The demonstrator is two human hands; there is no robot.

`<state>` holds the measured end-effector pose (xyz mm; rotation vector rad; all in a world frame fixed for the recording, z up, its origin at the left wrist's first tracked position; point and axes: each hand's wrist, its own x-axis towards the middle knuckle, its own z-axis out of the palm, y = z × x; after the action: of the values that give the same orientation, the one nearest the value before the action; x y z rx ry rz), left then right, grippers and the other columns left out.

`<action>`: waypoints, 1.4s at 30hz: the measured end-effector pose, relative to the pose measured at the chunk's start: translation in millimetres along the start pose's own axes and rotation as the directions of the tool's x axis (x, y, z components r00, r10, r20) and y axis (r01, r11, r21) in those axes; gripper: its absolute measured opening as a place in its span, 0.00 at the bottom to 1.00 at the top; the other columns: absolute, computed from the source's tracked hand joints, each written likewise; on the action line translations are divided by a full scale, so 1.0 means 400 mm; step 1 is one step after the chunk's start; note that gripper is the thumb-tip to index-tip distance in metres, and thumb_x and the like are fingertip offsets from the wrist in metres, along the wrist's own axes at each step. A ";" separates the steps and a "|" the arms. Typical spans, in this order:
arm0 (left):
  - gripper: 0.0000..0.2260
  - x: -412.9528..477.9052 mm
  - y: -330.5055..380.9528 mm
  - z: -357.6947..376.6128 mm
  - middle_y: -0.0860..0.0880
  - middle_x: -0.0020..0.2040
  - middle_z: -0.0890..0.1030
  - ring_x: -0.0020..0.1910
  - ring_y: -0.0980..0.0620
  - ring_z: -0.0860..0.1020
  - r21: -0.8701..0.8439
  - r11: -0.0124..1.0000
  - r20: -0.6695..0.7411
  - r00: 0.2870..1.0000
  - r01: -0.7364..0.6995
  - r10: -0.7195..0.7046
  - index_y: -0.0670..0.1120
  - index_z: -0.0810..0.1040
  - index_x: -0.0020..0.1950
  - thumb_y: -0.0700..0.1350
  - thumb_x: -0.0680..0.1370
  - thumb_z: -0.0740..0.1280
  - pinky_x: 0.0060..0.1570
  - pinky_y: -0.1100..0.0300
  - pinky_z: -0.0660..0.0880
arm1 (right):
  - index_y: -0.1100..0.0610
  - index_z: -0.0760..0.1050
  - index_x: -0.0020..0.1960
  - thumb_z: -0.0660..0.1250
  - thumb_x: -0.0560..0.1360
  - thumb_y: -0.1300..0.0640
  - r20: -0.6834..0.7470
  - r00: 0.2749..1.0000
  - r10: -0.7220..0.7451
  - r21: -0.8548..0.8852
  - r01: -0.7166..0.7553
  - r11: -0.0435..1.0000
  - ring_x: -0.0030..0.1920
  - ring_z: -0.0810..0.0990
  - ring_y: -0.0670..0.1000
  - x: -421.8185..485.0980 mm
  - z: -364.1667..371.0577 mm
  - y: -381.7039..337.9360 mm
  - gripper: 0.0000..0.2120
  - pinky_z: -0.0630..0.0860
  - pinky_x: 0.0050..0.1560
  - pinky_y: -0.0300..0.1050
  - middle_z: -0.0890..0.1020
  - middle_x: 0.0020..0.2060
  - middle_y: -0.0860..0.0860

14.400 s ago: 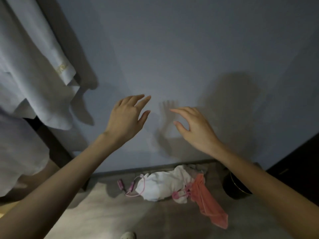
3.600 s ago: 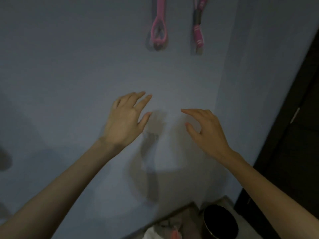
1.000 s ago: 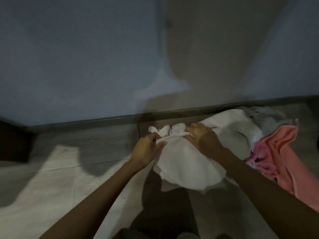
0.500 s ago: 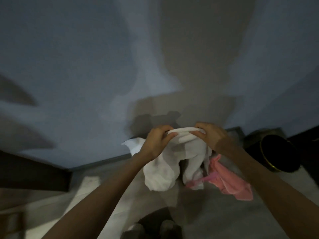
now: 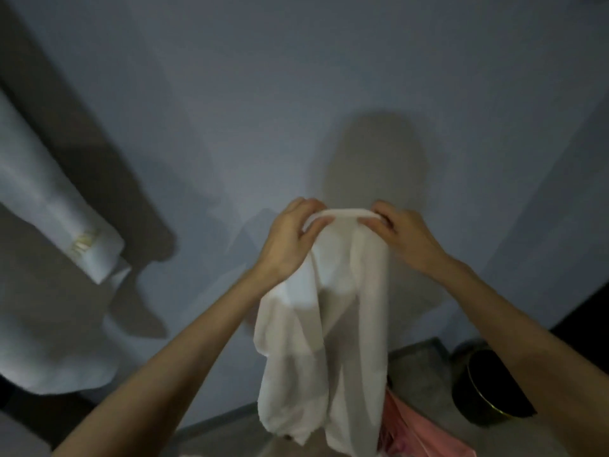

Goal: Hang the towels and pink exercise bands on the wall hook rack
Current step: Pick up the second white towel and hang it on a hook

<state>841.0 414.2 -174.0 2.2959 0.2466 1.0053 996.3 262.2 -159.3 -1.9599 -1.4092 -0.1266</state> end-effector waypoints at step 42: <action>0.17 0.071 0.002 -0.323 0.50 0.30 0.72 0.29 0.56 0.68 0.420 0.905 0.165 0.975 0.065 -0.146 0.46 0.71 0.33 0.54 0.78 0.63 0.31 0.65 0.64 | 0.53 0.62 0.30 0.68 0.71 0.43 -0.278 0.959 -0.050 -0.106 0.021 0.994 0.30 0.67 0.47 0.130 -0.126 -0.184 0.22 0.62 0.32 0.46 0.66 0.23 0.47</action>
<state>768.1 484.3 -88.5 2.7064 0.5425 0.7172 969.5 285.0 -62.2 -1.9102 -1.2720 -0.4838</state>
